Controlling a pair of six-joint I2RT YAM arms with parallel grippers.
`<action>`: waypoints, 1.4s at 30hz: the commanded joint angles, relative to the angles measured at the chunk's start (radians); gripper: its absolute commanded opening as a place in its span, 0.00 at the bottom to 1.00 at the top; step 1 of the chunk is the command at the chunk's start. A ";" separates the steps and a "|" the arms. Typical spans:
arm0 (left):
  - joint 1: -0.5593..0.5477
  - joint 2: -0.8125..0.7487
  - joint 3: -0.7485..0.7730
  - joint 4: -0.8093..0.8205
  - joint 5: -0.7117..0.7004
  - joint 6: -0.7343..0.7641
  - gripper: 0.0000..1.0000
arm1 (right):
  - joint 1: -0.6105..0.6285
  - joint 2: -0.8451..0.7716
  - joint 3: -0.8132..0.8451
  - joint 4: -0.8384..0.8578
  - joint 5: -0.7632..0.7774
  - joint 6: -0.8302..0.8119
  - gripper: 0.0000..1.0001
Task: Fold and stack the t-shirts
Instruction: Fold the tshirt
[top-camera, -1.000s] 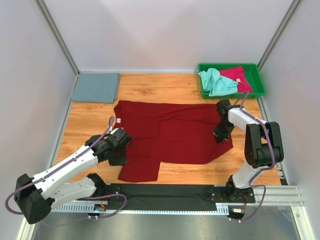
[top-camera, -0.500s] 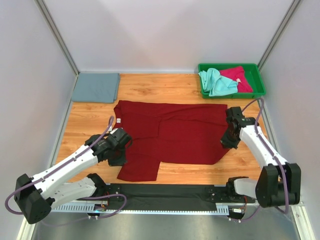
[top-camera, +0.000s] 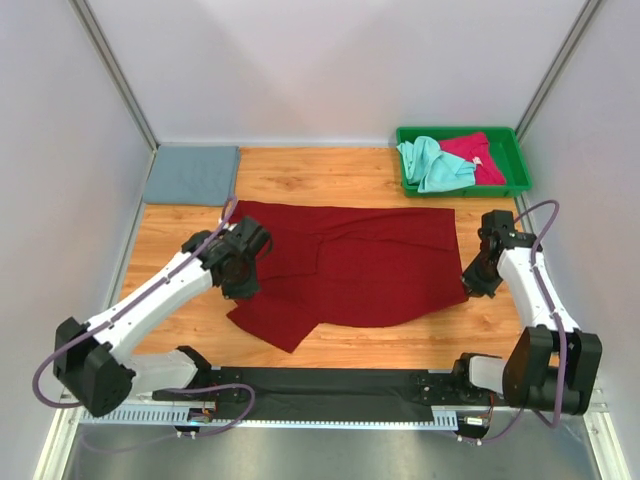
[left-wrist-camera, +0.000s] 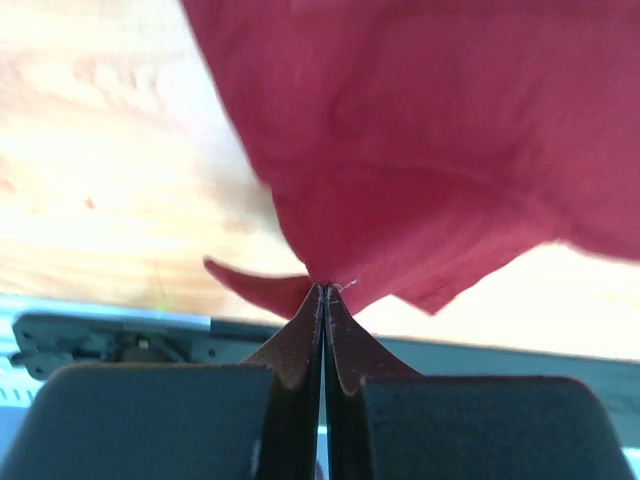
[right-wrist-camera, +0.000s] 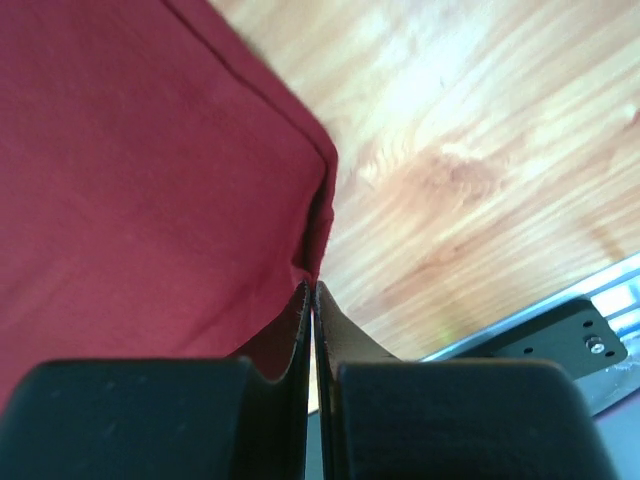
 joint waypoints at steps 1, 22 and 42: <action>0.055 0.098 0.099 0.044 -0.023 0.108 0.00 | -0.041 0.056 0.091 0.042 -0.021 -0.052 0.00; 0.302 0.532 0.634 0.053 0.008 0.234 0.00 | -0.110 0.501 0.453 0.100 -0.115 -0.104 0.00; 0.334 0.807 0.889 0.026 0.032 0.244 0.00 | -0.128 0.715 0.657 0.072 -0.161 -0.111 0.00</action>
